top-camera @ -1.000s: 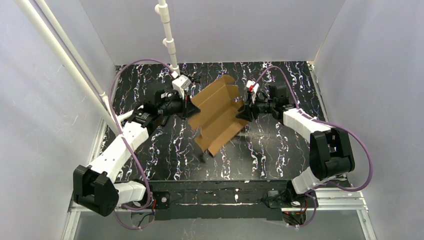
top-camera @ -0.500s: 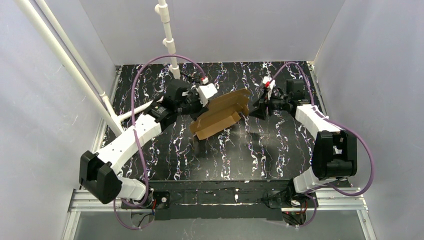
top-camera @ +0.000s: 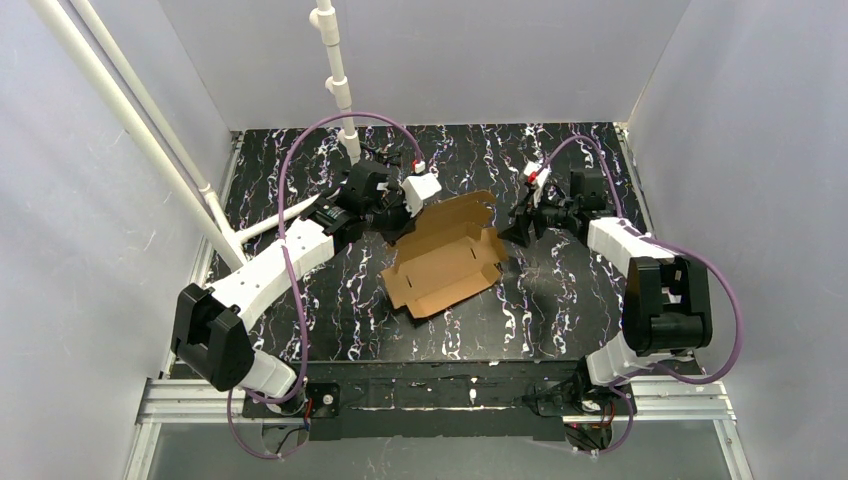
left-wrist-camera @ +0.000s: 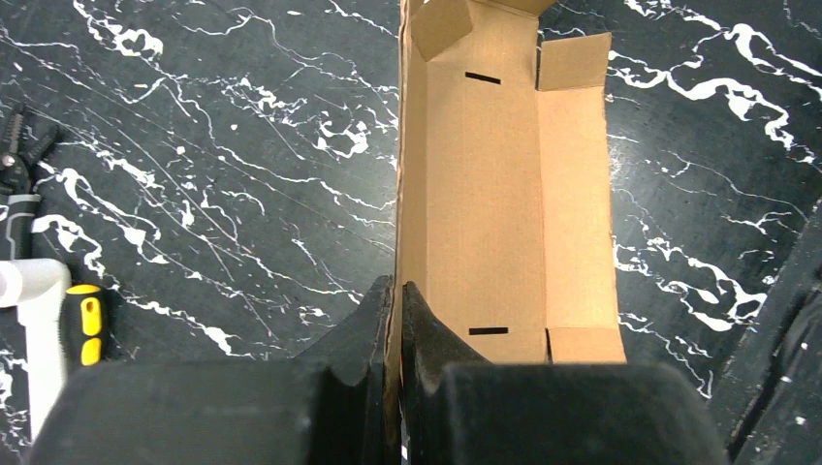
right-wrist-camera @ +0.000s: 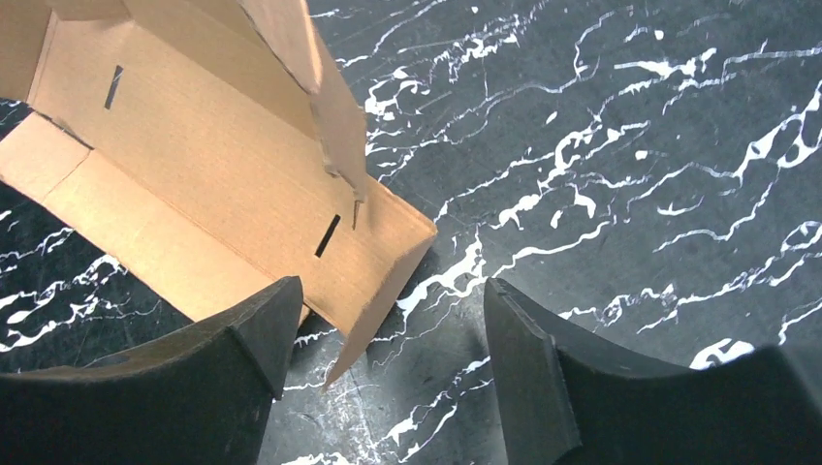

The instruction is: Fold the paper box

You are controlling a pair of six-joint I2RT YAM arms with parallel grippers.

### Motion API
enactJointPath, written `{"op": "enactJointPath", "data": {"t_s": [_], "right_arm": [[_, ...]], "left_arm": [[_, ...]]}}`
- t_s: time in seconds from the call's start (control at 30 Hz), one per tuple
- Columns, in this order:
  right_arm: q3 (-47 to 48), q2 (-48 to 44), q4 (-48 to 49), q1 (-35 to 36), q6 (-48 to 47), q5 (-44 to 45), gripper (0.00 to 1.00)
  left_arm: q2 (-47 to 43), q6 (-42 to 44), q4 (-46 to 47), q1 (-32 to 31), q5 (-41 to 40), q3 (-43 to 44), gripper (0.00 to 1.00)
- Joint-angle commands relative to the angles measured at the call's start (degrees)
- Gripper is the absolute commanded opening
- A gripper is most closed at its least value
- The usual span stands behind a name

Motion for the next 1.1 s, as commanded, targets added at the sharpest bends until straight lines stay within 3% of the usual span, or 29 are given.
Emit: {"op": "enactJointPath", "data": {"t_s": [0.0,0.2,0.6,0.7,0.87,1.07], "right_arm": [[-1.8,0.9,8.6,0.0,3.5,2.1,0.79],[6.0,6.2,-7.9,-0.2,1.3,2.4,0.79],[3.7,9.1,-0.6,3.6,9.0,8.4,0.72],[4.7,10.2,-0.5,5.0,10.1,11.4,0.58],[4.5,10.1,1.6,5.3,11.8,13.8,0.24],[-1.9,3.2,14.2,5.4,16.5,12.2,0.04]], "left_arm": [[-0.5,-3.1,-2.2,-0.1,2.5,1.9,0.0],[-1.5,-4.4,0.0,-0.1,-2.4,-0.2,0.0],[-1.8,-5.6,0.8,-0.1,-1.2,0.2,0.0],[-2.2,-5.9,0.8,-0.1,-1.0,0.1,0.0],[-3.2,-5.7,0.5,-0.2,-0.3,0.2,0.0],[-3.7,-6.6,-1.3,-0.1,-0.3,1.8,0.0]]}}
